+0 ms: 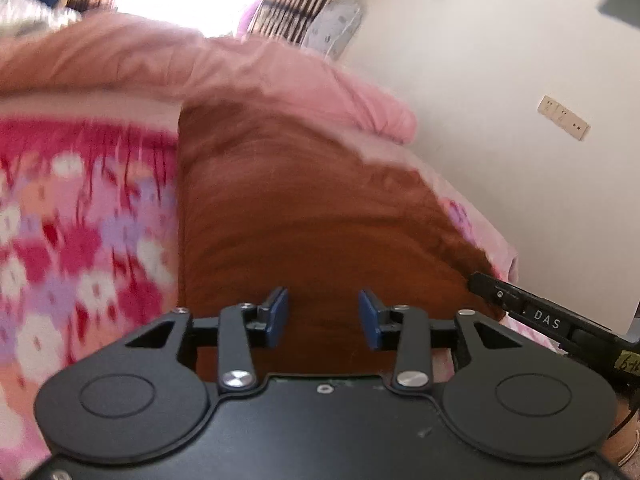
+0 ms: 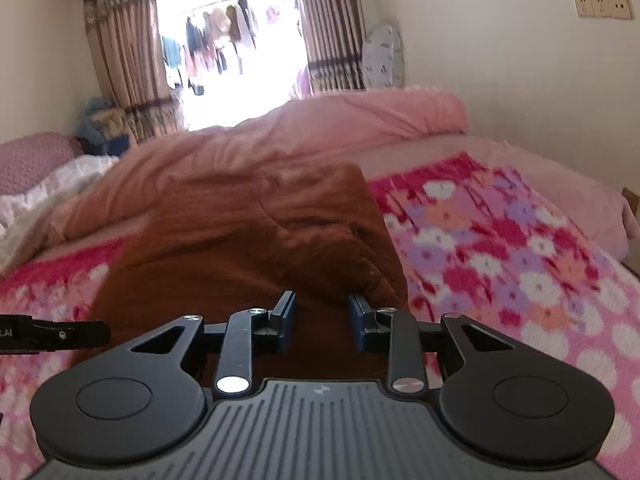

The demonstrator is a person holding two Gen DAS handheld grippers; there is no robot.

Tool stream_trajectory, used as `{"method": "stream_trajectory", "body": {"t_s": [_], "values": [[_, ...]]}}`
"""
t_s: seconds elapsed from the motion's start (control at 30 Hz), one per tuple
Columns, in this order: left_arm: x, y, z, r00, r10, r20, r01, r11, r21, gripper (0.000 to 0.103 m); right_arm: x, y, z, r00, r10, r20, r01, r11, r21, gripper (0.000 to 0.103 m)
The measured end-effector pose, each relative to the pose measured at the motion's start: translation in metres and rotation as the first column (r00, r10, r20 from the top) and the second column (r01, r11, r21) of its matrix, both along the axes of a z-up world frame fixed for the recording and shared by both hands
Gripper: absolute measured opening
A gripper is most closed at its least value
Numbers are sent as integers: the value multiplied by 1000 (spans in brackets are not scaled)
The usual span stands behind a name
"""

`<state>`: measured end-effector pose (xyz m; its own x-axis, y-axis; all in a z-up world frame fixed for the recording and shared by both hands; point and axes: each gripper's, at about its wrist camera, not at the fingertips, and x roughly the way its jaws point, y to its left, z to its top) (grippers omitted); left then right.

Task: Fold large clothes
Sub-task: 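Open both tools and press the folded jacket bundle flat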

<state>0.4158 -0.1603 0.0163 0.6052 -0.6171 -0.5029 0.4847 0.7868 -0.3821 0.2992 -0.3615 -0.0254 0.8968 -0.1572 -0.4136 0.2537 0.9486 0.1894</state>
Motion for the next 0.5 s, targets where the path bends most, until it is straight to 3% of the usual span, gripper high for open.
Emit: {"method": "stream_trajectory", "body": {"t_s": [0.1,0.23,0.33,0.5], "values": [[14,-6,22,998,23,61,-24,999,22,43,8,-2,20,999,10,40,-9,1000,-8,36],[42,-20,25,998,26,63,-31,997,75,43,32,-7,30,999,16,44,-15,1000,-22,36],[59,-31,5,1000,21,15,-23,991,130,43,51,-16,17,1000,11,1,-11,1000,15,36],[60,-37,-16,999,15,48,-22,986,168,44,64,-26,-13,999,1,-54,1,999,35,35]]}}
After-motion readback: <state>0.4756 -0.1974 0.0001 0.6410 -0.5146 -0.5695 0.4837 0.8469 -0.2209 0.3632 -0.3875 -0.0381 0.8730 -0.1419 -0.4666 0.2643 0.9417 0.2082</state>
